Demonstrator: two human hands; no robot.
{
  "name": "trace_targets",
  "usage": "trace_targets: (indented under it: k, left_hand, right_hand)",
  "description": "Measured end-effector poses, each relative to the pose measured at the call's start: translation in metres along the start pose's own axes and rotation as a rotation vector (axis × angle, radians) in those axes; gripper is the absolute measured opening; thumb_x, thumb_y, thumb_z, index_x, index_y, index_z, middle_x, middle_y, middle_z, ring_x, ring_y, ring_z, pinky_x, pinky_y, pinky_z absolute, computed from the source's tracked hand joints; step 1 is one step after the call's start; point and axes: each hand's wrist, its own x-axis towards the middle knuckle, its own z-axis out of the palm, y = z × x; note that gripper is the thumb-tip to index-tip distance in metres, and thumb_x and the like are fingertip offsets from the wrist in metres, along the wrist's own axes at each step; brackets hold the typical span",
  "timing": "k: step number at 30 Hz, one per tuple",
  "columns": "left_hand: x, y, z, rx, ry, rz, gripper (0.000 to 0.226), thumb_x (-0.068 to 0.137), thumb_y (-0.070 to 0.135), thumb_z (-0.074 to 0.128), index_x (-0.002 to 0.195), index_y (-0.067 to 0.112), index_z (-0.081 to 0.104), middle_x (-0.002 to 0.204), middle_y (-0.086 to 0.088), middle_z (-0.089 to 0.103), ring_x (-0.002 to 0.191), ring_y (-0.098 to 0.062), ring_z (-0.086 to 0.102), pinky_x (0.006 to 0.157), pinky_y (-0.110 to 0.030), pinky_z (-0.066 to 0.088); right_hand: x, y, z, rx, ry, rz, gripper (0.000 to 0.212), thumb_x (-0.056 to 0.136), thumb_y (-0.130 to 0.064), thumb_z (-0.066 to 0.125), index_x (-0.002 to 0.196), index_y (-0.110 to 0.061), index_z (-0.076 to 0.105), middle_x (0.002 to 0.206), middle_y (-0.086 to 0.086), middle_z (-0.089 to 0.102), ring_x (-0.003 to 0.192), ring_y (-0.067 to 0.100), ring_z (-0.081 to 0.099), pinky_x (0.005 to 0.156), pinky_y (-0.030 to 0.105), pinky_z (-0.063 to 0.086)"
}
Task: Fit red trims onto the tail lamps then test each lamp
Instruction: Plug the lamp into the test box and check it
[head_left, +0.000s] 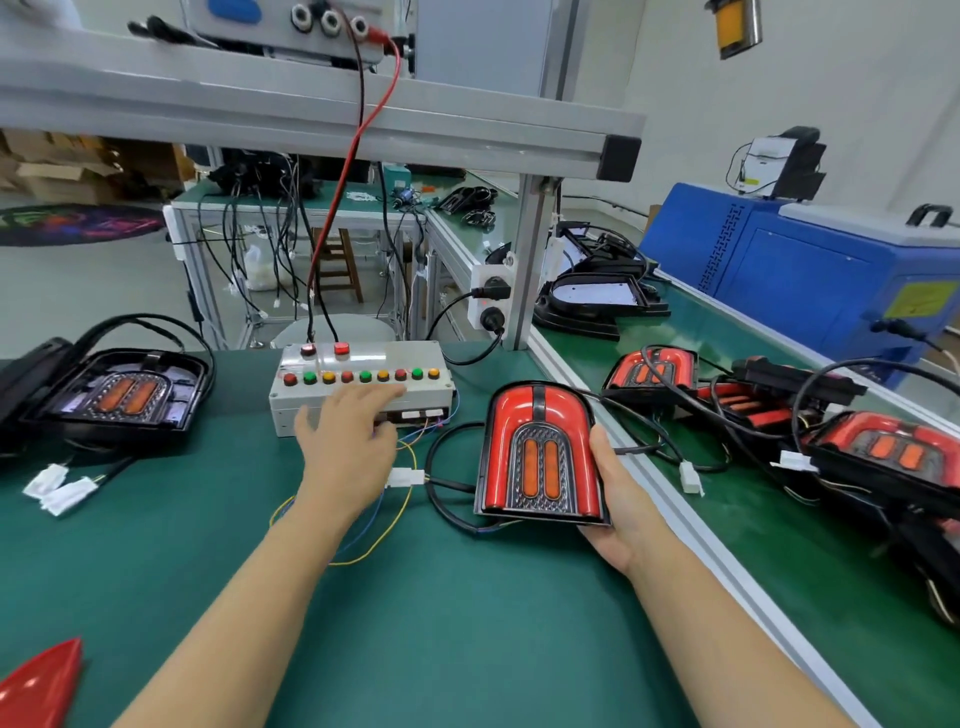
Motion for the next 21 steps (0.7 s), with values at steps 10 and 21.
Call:
trace_targets:
  k: [10,21]
  left_hand:
    - [-0.042,-0.030,0.007,0.269,-0.060,0.204,0.034,0.088,0.023,0.065,0.122,0.025,0.064,0.123,0.008,0.062,0.133,-0.022,0.040,0.113,-0.052,-0.004]
    - [-0.050,-0.035,0.016,0.321,0.053,0.152,0.006,0.085,0.023,0.068,0.088,0.018,0.069,0.070,0.004,0.064,0.087,-0.022,0.064,0.109,-0.047,0.016]
  right_hand:
    - [-0.005,-0.002,0.004,-0.006,0.038,0.009,0.053,0.092,-0.058,0.047,0.113,-0.014,0.067,0.102,0.011,0.075,0.089,0.021,0.073,0.073,0.035,0.053]
    - [-0.016,-0.012,0.004,-0.083,0.106,0.121,0.038,0.095,-0.044,0.055,0.112,-0.012,0.068,0.100,0.012,0.075,0.082,0.024,0.074,0.064,0.032,0.056]
